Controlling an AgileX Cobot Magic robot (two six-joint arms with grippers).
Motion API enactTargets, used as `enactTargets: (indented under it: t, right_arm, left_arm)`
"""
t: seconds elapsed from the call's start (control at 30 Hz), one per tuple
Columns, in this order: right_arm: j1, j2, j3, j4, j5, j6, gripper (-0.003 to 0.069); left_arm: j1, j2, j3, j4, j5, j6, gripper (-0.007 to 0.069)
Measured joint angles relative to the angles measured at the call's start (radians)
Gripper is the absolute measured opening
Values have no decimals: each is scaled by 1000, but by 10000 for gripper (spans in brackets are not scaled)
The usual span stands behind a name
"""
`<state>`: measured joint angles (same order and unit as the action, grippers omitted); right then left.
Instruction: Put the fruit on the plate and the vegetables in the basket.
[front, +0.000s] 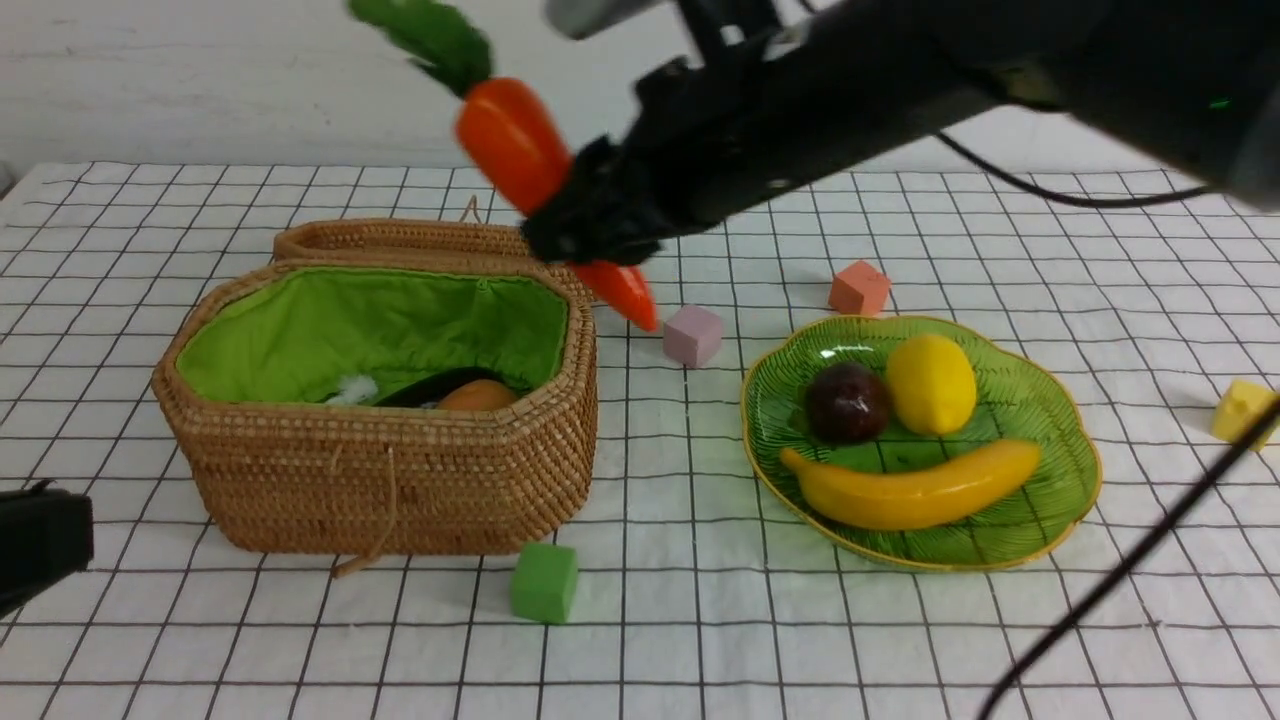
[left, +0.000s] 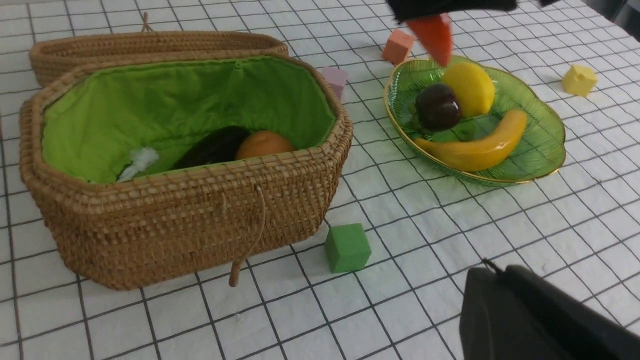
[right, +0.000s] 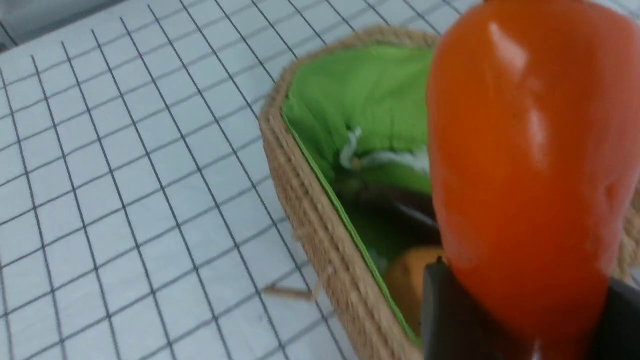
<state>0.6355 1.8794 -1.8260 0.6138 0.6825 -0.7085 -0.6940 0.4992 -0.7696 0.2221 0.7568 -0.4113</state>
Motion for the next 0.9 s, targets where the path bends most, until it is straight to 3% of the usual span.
enactTargets:
  t: [0.17,0.23,0.37,0.43,0.57,0.67,0.73,0.8,0.9]
  right_arm:
    - [67,172,-122,-4,-87,-90,299]
    - [83,233,-148,-14,-156,-141,349]
    - [86,275,-154,-20,-200,-153,590]
    - [86,257,-154,-24,-166,-138,652]
    - [83,170,-154,-53,-22,-57,665]
    - [60,5,-156,-139,231,146,575]
    - [49,-53,-158,-180,309,226,518]
    - [18,-152,-165,-272,495,355,357]
    - [-4,-238,-140,-361,556,447,155]
  left_arm:
    - [0,0,0,15,2,-29,18]
    - [0,0,0,15,2,-33,18]
    - [0,0,0,15,4,-33,22]
    - [0,0,0,15,9,-33,22]
    - [0,0,0,15,11,-32,22]
    - [0,-17,0,12,4,-5,1]
    - [0,-38,0,6,-10,4,-10]
    - [0,-113,16,-18,-63,10,-13]
    - [0,-264,98,-53,-161,14,-13]
